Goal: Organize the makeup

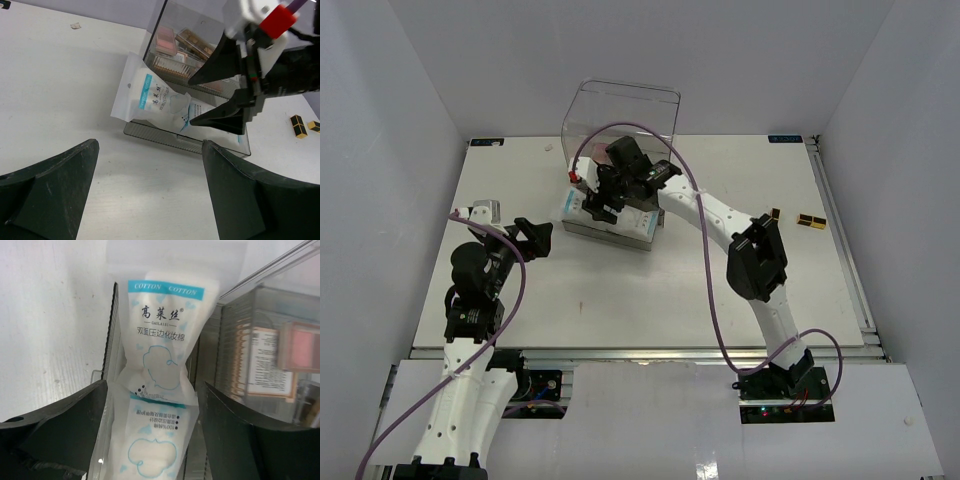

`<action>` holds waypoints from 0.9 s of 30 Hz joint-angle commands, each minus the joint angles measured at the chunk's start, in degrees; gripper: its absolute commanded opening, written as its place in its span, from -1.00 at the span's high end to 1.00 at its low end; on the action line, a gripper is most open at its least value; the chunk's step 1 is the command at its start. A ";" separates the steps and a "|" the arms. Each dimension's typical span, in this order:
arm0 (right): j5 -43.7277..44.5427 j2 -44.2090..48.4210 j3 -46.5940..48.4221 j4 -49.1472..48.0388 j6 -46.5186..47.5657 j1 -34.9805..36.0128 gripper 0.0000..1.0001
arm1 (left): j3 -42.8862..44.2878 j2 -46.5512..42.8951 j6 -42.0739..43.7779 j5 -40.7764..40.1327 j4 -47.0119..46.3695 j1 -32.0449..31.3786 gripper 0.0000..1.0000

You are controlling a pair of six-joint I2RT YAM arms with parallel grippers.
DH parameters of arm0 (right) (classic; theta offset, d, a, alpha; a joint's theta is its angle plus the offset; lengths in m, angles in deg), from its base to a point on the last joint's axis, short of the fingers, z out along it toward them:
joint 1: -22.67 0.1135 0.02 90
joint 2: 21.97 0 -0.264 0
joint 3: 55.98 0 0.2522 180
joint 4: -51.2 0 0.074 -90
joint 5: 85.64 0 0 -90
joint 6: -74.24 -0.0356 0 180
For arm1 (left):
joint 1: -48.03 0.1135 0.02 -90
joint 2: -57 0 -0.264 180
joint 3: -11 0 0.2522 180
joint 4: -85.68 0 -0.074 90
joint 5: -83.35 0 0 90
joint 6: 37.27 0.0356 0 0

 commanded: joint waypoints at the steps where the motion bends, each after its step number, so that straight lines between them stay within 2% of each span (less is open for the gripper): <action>1: -2.14 6.20 0.20 -3.60 -2.24 0.10 -0.51 | 0.56 -0.63 0.42 0.59 -0.28 0.24 -0.89; 4: -2.53 5.54 0.01 -5.17 -3.58 0.63 -0.40 | 0.56 -0.98 0.50 0.15 -0.20 0.24 -0.89; 5: -2.76 4.66 0.16 -5.77 -3.93 0.93 -0.28 | 0.56 -1.08 0.42 0.05 -0.19 0.24 -0.89; 7: -2.46 2.79 2.25 -6.52 -4.38 2.19 -0.19 | 0.56 -1.38 0.49 -0.47 0.04 0.24 -0.89; 11: 0.49 -0.96 5.32 -8.78 -3.60 4.85 -0.08 | 0.47 -1.99 0.59 -1.55 0.22 0.24 -0.90; 17: 5.22 -5.65 7.64 -13.74 -3.30 5.89 -0.06 | 0.56 -2.21 0.68 -2.31 0.42 0.24 -0.90; 27: 11.72 -7.26 3.80 -18.14 -1.68 5.65 -0.05 | 0.64 -2.13 0.68 -1.70 0.25 0.25 -0.91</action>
